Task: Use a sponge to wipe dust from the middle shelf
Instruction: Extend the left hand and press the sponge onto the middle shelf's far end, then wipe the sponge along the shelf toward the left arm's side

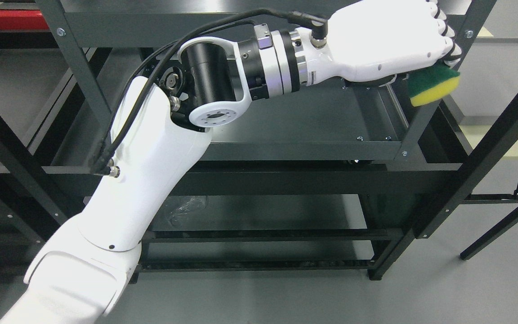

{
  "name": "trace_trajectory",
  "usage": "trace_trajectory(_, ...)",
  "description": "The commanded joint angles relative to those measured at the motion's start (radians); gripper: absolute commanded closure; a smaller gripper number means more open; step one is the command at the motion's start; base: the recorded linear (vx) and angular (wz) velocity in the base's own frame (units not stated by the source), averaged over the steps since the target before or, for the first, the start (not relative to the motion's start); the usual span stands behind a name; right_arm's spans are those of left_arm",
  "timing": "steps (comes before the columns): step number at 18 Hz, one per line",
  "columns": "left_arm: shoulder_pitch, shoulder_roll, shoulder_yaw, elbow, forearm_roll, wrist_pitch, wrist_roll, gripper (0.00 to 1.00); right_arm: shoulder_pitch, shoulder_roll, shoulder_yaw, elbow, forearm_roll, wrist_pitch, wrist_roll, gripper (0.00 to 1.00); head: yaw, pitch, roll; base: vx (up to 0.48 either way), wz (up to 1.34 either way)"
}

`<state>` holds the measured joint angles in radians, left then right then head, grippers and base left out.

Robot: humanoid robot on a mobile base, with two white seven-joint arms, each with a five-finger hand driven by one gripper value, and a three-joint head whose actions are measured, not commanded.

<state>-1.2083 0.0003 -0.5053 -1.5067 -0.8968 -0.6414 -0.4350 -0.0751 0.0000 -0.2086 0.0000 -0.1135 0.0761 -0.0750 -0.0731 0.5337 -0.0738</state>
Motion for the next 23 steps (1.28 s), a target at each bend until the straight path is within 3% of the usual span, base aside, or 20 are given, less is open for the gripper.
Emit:
trace_trajectory(1, 0.016, 0.110, 0.137, 0.045, -0.056, -0.085, -0.001, 1.00, 0.000, -0.017, 0.000, -0.017, 0.000, 0.001, 0.001, 0.00, 0.0000, 0.000, 0.000, 0.000, 0.00)
trace_trajectory(5, 0.052, 0.201, 0.299, 0.031, -0.048, -0.144, -0.031, 1.00, 0.000, -0.017, 0.000, -0.017, 0.000, 0.001, 0.001, 0.00, 0.0000, 0.000, 0.000, 0.000, 0.00)
trace_trajectory(9, 0.084, 0.208, 0.454, -0.024, -0.031, -0.144, -0.129, 1.00, 0.000, -0.017, 0.000, -0.017, 0.000, 0.001, 0.001, 0.00, 0.0000, 0.000, 0.000, 0.000, 0.00)
trace_trajectory(14, 0.105, 0.250, 0.587, -0.050, 0.126, -0.144, -0.292, 1.00, 0.000, -0.017, 0.000, -0.017, 0.000, 0.001, 0.001, 0.00, 0.0000, 0.000, 0.000, 0.000, 0.00)
trace_trajectory(23, 0.233, 0.530, 0.636, -0.092, 0.350, -0.144, -0.298, 1.00, 0.000, -0.017, 0.000, -0.017, 0.000, 0.001, 0.001, 0.00, 0.0000, 0.000, 0.000, 0.000, 0.00)
